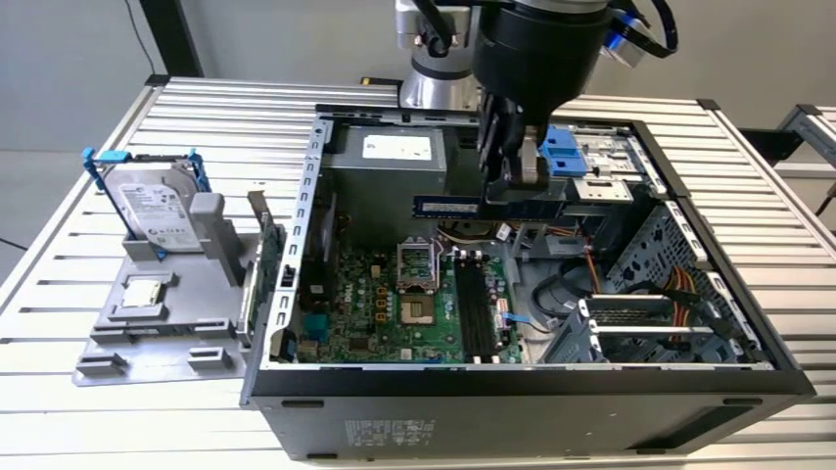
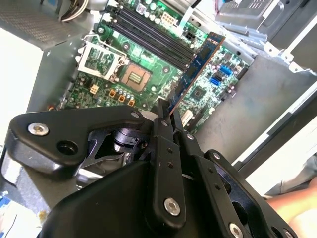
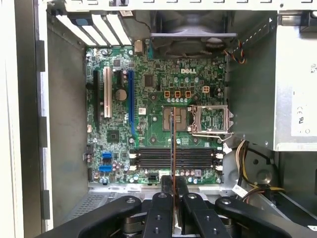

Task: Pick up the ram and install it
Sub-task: 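Pick up the ram and move it above insertion slot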

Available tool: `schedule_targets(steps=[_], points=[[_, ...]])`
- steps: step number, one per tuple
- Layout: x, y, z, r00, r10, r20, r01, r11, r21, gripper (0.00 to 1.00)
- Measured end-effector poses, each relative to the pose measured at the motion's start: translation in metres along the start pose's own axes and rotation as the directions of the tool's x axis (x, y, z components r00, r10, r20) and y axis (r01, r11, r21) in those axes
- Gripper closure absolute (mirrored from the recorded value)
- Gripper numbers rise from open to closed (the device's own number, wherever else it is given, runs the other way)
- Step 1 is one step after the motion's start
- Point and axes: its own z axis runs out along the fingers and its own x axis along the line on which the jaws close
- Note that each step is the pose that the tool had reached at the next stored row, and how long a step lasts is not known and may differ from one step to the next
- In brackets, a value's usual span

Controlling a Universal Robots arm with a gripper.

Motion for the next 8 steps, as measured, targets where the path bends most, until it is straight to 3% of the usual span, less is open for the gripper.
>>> schedule_targets(steps=[8], points=[[-0.0001, -0.004, 0.0, 1.0, 0.0, 0.0, 0.0, 1.0, 0.0, 1.0]])
